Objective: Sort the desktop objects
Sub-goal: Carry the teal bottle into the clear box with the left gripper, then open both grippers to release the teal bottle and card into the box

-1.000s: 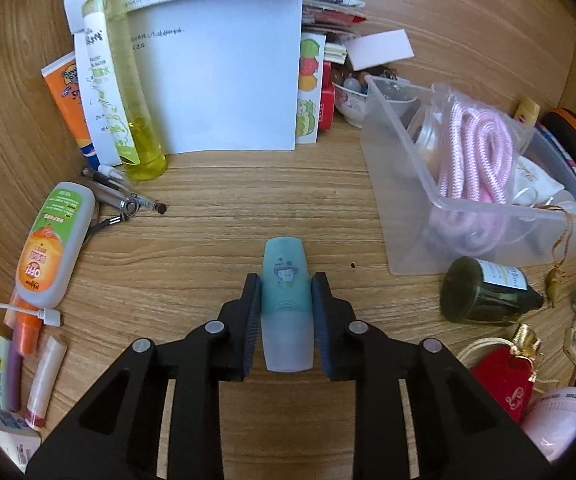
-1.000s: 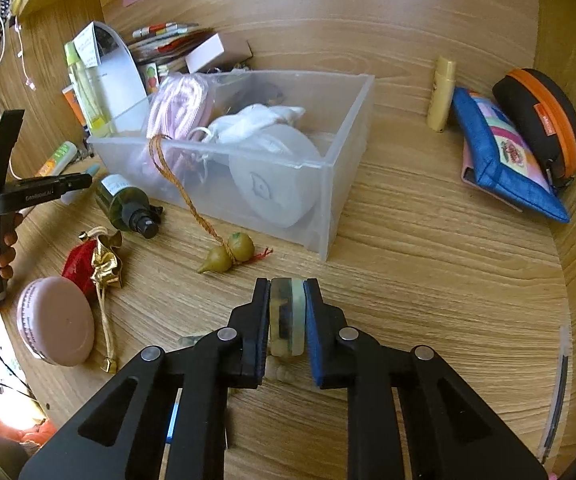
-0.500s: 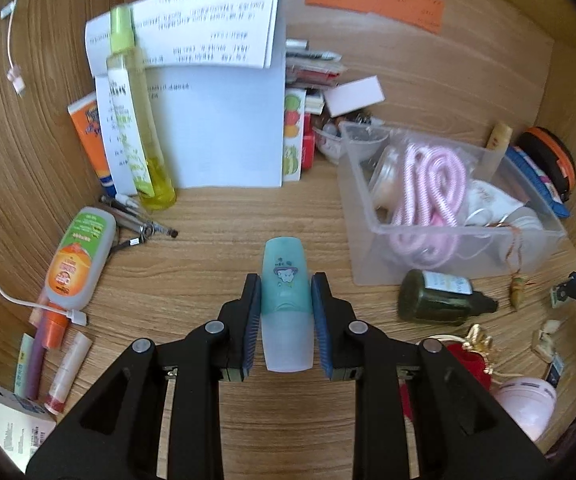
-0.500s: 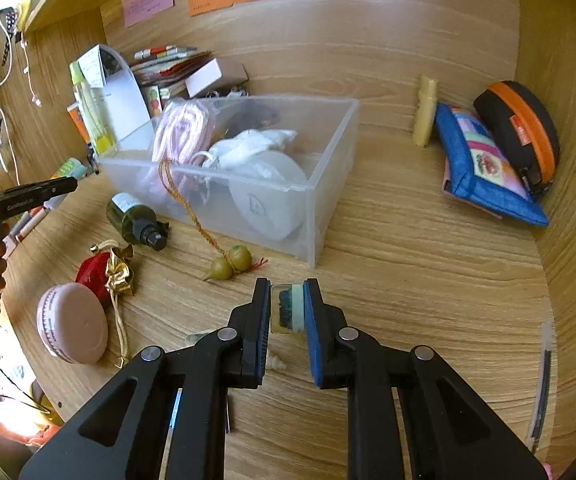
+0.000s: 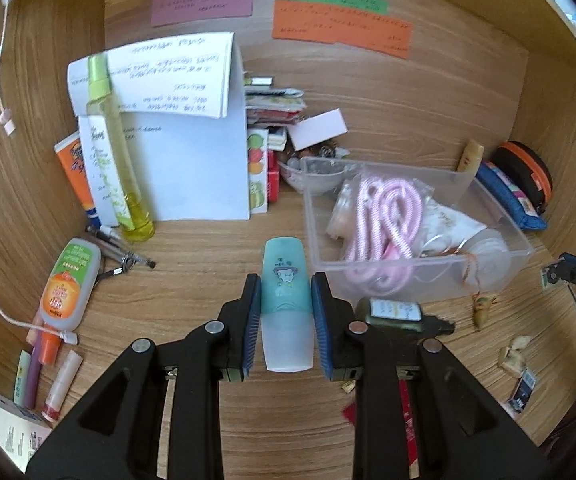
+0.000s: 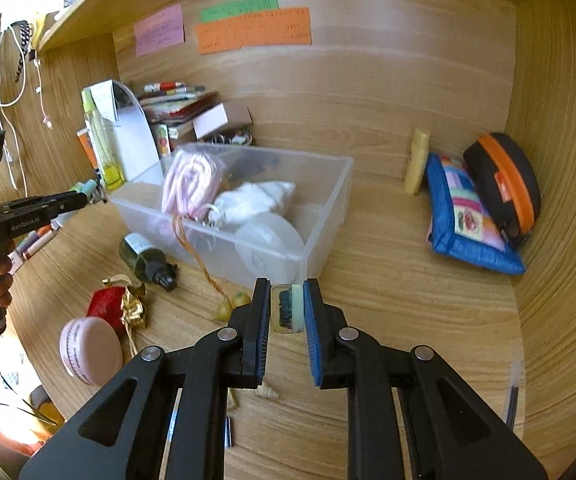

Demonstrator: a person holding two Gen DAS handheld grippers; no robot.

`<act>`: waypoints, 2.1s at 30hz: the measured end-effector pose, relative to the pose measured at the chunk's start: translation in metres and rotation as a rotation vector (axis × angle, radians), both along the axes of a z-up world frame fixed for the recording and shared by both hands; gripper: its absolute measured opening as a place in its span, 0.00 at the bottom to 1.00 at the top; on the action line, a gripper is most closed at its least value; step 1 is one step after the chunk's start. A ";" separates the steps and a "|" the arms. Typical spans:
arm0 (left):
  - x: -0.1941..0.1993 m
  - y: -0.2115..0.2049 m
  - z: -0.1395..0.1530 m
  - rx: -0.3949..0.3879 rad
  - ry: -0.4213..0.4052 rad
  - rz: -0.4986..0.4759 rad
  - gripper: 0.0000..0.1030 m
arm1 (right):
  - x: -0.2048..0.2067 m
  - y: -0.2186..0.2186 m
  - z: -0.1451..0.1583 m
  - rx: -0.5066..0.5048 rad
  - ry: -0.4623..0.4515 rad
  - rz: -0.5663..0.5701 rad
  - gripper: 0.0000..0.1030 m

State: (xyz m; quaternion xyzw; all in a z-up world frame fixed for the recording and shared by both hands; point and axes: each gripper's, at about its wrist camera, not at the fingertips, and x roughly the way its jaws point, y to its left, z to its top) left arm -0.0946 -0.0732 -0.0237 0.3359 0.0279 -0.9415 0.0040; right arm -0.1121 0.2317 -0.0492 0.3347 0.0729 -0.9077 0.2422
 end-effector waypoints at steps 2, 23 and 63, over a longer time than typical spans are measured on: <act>-0.002 0.003 0.004 0.000 0.008 -0.005 0.24 | -0.002 -0.002 0.006 0.001 0.015 0.009 0.14; -0.057 0.036 0.010 0.041 -0.006 -0.103 0.24 | -0.065 -0.070 0.006 -0.061 -0.016 0.136 0.14; -0.063 0.039 -0.004 0.021 -0.043 -0.119 0.46 | -0.068 -0.098 -0.012 0.053 -0.016 0.089 0.48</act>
